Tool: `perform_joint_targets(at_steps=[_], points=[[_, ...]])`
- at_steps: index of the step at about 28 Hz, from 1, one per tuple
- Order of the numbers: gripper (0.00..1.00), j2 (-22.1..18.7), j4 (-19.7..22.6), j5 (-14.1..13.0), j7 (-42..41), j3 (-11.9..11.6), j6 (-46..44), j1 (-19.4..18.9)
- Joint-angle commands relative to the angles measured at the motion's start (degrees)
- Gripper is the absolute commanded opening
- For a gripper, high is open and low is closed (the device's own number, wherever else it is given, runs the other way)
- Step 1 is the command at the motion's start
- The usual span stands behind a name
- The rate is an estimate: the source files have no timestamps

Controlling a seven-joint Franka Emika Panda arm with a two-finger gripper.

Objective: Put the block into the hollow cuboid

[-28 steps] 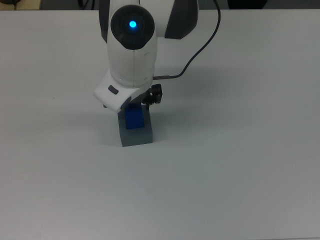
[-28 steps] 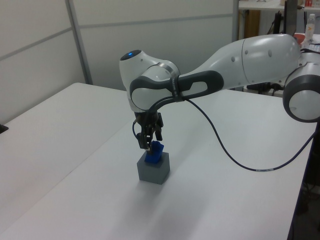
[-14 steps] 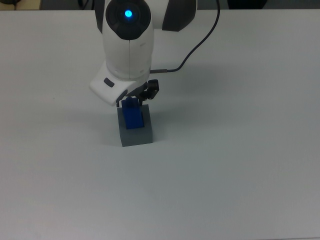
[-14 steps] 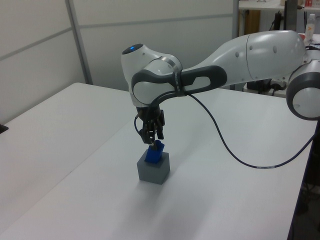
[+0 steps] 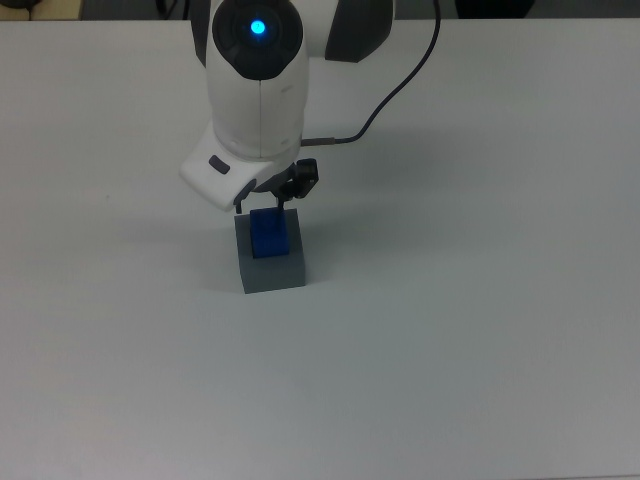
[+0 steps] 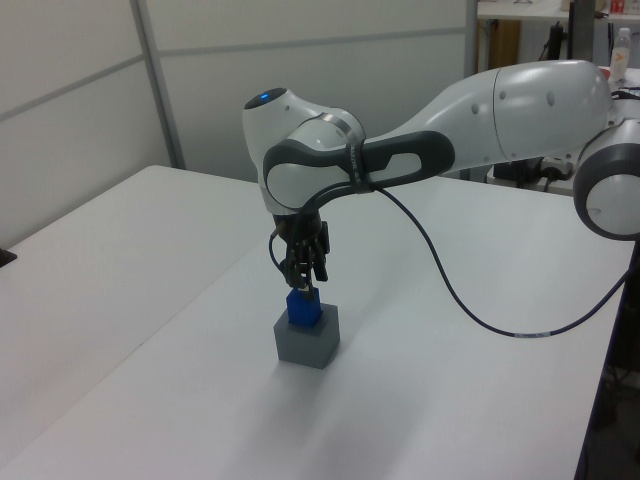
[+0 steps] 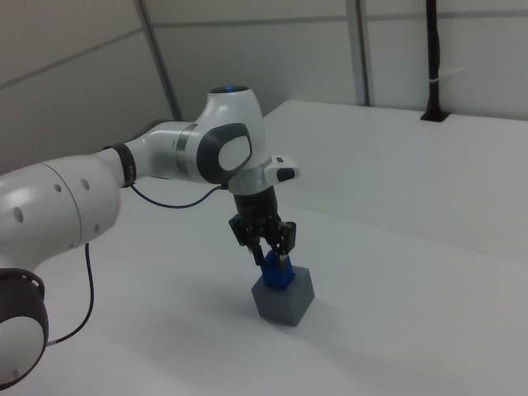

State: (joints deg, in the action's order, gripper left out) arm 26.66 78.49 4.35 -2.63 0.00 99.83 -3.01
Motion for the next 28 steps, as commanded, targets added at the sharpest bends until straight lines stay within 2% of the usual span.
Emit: perform_joint_targets(at_steps=[1,4,6,10,11,13,19,22,26,28], points=[[0.57,-0.9,1.3,0.2,0.1,0.3,-0.2,0.2],[0.65,-2.6,1.3,0.0,0.5,0.3,-0.8,0.3],[0.67,-4.2,1.5,-0.2,0.8,-0.1,-0.9,0.5],[0.78,-10.3,4.6,-0.9,0.8,-0.8,-2.4,1.2],[0.84,-12.9,6.2,-1.6,0.8,-1.3,-3.0,1.6],[1.00,-15.6,7.7,-2.5,0.8,-1.6,-3.7,1.9],[1.00,-23.7,12.2,-3.4,0.8,-3.5,-4.4,2.1],[1.00,-27.8,14.4,-5.9,0.8,-5.3,-4.7,2.1],[1.00,-31.1,16.4,-6.4,0.8,-5.7,-6.7,2.1],[1.00,-31.5,16.9,-6.4,1.0,-5.7,-6.8,2.1]])
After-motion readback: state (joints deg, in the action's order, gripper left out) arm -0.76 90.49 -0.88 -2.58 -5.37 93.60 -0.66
